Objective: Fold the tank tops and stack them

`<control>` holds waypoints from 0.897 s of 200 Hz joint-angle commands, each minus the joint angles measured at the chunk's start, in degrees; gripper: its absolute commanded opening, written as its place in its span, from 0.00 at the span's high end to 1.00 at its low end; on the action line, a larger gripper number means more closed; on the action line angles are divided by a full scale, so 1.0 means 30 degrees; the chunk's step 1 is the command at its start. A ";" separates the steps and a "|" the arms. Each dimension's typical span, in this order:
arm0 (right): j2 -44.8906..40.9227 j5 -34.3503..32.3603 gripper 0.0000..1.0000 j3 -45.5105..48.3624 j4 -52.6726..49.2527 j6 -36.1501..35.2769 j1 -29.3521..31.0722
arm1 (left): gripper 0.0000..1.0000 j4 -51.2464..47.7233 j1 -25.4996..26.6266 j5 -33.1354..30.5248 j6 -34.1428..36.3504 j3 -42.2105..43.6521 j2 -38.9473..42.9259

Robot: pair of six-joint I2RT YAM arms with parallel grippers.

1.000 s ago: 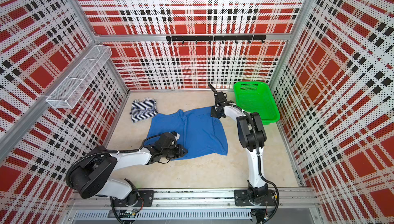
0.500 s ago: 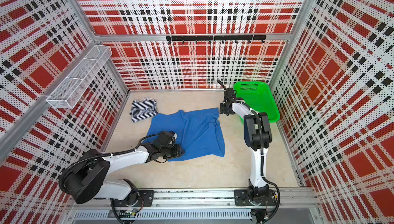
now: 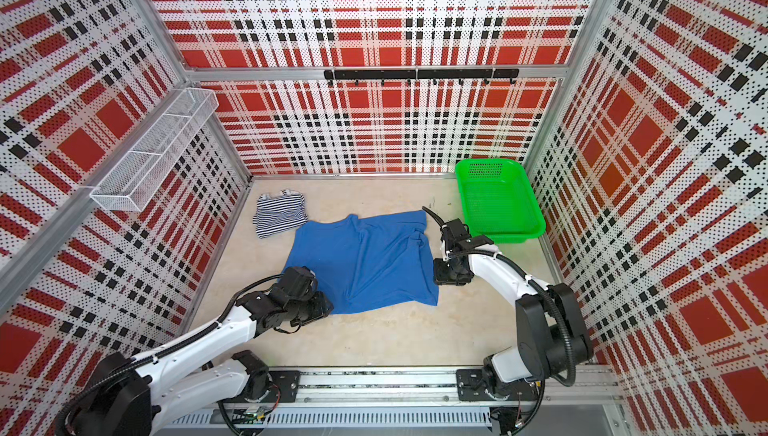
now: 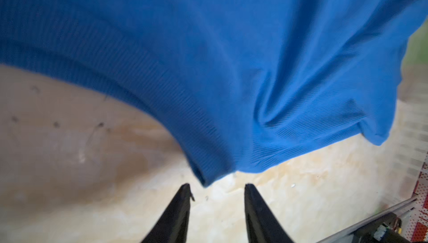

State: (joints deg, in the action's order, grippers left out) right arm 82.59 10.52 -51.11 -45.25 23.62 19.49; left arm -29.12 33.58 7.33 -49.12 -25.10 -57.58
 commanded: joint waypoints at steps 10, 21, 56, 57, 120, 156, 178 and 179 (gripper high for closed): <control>-0.1116 0.0789 0.52 0.1419 0.0496 0.1804 0.0800 | 0.58 0.0706 0.0174 0.0038 -0.1400 0.0890 0.0548; -0.1248 0.1062 0.52 0.1925 0.1220 0.2256 0.1038 | 0.56 0.1414 0.0202 0.0181 -0.1645 0.1141 0.0318; -0.1029 0.0719 0.56 0.1977 0.2347 0.2467 0.1609 | 0.52 0.3279 0.0524 0.0163 -0.1965 0.1285 -0.0712; -0.1022 0.0686 0.57 0.1949 0.2373 0.2454 0.1600 | 0.52 0.3329 0.0524 0.0178 -0.1951 0.1281 -0.0764; 0.1255 0.0462 0.73 0.1350 0.4592 0.1894 0.1625 | 0.69 0.5410 0.0731 0.0302 -0.1753 0.1073 -0.2755; 0.1794 0.1092 0.68 0.1839 0.5111 0.2491 0.2045 | 0.84 0.5812 0.0729 0.0456 -0.1592 0.1102 -0.3054; 0.1490 0.0548 0.92 0.2248 0.4254 0.2500 0.2060 | 0.92 0.5435 0.0708 0.0500 -0.1369 0.1117 -0.2974; 0.1439 0.0483 0.94 0.2260 0.4191 0.2499 0.2060 | 0.92 0.5389 0.0704 0.0493 -0.1360 0.1109 -0.2964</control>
State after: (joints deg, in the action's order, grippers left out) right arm 87.42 13.06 -45.87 -31.11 30.57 25.15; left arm -12.86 35.46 8.47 -53.91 -21.69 -66.52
